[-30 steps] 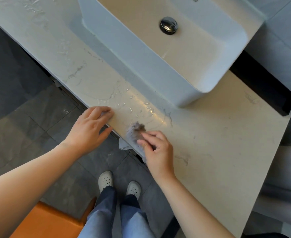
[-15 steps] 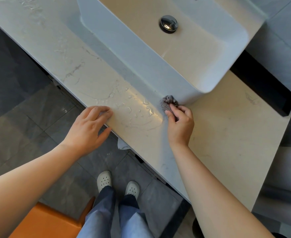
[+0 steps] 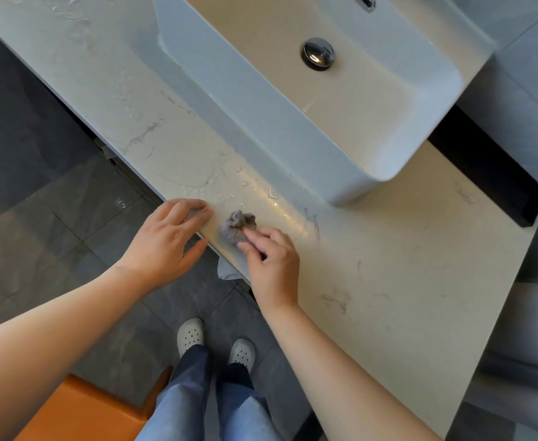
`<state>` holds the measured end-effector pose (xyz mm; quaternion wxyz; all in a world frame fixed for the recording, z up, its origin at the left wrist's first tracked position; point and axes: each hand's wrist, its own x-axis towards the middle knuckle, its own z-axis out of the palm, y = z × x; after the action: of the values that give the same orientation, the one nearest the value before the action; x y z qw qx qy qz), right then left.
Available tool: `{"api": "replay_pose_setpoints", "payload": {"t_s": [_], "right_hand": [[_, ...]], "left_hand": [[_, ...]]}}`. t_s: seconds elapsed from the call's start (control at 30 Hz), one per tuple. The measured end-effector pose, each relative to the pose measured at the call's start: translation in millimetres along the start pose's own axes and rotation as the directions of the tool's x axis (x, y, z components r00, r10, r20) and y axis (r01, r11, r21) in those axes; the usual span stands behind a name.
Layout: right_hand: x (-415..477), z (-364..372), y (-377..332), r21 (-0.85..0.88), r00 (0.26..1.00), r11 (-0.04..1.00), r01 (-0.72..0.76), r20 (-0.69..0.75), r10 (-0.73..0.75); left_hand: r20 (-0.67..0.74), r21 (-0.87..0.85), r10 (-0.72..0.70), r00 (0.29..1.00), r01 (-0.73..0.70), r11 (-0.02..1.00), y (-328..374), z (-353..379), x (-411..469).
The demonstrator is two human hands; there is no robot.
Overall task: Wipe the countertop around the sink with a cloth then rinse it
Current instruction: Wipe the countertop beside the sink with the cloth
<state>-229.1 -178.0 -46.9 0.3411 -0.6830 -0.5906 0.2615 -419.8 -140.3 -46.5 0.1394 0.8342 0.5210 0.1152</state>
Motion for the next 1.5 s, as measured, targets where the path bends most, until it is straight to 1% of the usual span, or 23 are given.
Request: {"api": "replay_pose_setpoints", "payload": {"t_s": [0.07, 0.13, 0.2, 0.23, 0.3, 0.33, 0.4, 0.5, 0.7, 0.83, 1.0, 1.13, 1.2, 1.37, 1.5], "right_hand": [[-12.3, -4.2, -3.4, 0.048, 0.998, 0.998, -0.028, 0.064, 0.025], [-16.7, -13.7, -2.4, 0.120, 0.998, 0.991, -0.055, 0.033, 0.052], [-7.2, -28.6, 0.5, 0.156, 0.994, 0.986, -0.055, -0.089, 0.070], [3.4, -36.6, 4.9, 0.142, 0.983, 0.988, -0.054, -0.167, 0.078], [30.2, -52.4, 16.1, 0.061, 0.951, 0.996, -0.068, -0.298, 0.083], [43.1, -58.5, 20.4, 0.030, 0.939, 0.995, -0.091, -0.330, 0.096], [62.0, -63.1, 28.1, 0.001, 0.940, 0.992, -0.123, -0.321, 0.117], [70.6, -51.9, 37.1, -0.102, 0.963, 0.991, -0.089, -0.262, 0.060], [73.0, -33.3, 36.5, -0.186, 0.930, 0.980, -0.074, -0.367, 0.001], [74.1, -25.1, 35.9, -0.234, 0.918, 0.970, -0.064, -0.395, -0.034], [76.0, -17.2, 35.4, -0.216, 0.903, 0.971, -0.104, -0.429, 0.002], [77.7, -15.9, 37.0, -0.267, 0.906, 0.960, -0.084, -0.421, -0.038], [79.0, -13.1, 36.1, -0.263, 0.904, 0.961, -0.083, -0.427, -0.039], [92.9, -4.7, 28.8, -0.243, 0.936, 0.970, -0.023, -0.345, -0.064], [95.3, -5.8, 30.1, -0.217, 0.941, 0.976, -0.003, -0.330, -0.070]], "left_hand": [[0.006, 0.001, 0.001, 1.000, -0.001, 1.000, -0.6, -0.4, 0.2], [0.013, 0.000, 0.006, 1.000, -0.006, 1.000, -1.1, 0.3, 0.4], [0.013, -0.001, 0.013, 1.000, -0.013, 1.000, -1.4, 1.2, 0.1], [0.013, -0.002, 0.012, 1.000, -0.012, 1.000, -1.4, 1.3, 0.0], [0.011, 0.000, 0.009, 1.000, -0.009, 1.000, -1.4, 1.9, 0.0], [0.009, 0.000, 0.008, 1.000, -0.008, 1.000, -1.6, 2.1, 0.1], [0.009, 0.001, 0.007, 1.000, -0.007, 1.000, -1.5, 2.8, 0.3], [0.001, 0.004, 0.018, 1.000, -0.018, 1.000, -2.3, 3.8, 0.2], [0.006, -0.010, 0.028, 1.000, -0.028, 1.000, -5.5, 5.3, 0.6], [0.003, -0.024, 0.043, 0.999, -0.043, 0.999, -8.3, 6.7, 0.1], [0.015, -0.034, 0.068, 0.998, -0.068, 0.997, -14.2, 7.9, 0.3], [0.028, -0.039, 0.070, 0.997, -0.069, 0.997, -15.5, 7.9, 1.4], [0.036, -0.031, 0.068, 0.997, -0.067, 0.997, -15.2, 7.7, 1.6], [0.068, -0.038, 0.015, 0.998, -0.013, 0.999, -7.5, 3.1, 2.3], [0.073, -0.057, -0.020, 0.997, 0.024, 0.998, -2.8, -2.1, 4.8]]}}
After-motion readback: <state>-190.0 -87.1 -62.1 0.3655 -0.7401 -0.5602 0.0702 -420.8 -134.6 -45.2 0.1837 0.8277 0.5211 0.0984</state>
